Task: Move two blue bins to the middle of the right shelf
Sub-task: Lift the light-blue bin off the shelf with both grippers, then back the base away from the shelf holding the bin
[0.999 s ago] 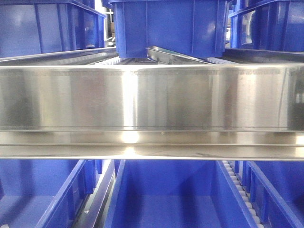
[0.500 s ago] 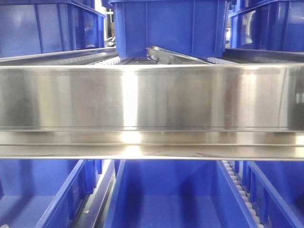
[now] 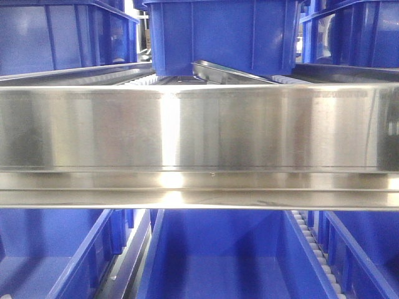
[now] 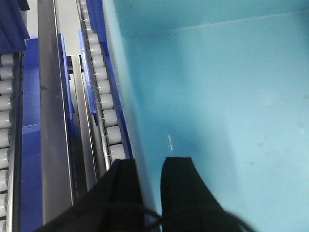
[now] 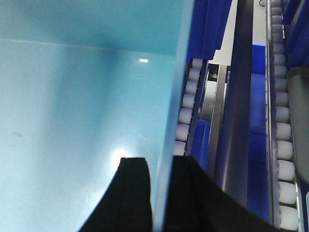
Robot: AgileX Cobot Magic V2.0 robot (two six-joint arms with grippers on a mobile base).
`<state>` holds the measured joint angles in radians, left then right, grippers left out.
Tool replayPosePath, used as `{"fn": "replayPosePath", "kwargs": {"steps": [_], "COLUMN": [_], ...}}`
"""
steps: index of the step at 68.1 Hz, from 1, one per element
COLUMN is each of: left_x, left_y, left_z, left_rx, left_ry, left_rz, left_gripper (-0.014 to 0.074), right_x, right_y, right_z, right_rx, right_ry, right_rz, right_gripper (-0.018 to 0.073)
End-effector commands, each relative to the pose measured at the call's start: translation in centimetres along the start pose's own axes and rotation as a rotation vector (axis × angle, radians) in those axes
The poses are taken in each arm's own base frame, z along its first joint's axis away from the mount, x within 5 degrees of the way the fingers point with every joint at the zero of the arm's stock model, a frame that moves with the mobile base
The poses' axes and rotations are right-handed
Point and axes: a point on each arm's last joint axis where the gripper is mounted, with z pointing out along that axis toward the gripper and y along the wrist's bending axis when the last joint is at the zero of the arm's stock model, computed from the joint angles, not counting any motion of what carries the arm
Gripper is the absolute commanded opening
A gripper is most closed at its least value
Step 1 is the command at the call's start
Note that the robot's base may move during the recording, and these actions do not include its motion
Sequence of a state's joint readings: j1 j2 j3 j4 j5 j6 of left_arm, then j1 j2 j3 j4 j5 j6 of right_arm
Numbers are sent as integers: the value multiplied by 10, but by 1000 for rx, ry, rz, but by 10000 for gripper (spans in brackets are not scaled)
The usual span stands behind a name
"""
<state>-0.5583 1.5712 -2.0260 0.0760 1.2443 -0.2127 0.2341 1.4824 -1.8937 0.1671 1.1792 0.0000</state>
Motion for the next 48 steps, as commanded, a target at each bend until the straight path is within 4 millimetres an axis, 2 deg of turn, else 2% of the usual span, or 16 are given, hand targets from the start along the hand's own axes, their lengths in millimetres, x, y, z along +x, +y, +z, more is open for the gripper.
{"fn": "replayPosePath", "kwargs": {"steps": [1, 20, 48], "left_x": [-5, -5, -5], "left_y": [-3, -3, -1], "left_z": [-13, -13, -13], "left_rx": [26, 26, 9], "left_ry": [-68, -68, -72], "left_rz": [16, 16, 22], "left_gripper": [-111, -111, -111], "right_x": [-5, -5, -8], "right_y": [0, 0, -2], "right_z": [-9, -9, 5], "right_rx": [8, 8, 9], "right_ry": [-60, -60, -55], "right_rz": [-21, -21, -17], "right_gripper": [-157, -157, -157]}}
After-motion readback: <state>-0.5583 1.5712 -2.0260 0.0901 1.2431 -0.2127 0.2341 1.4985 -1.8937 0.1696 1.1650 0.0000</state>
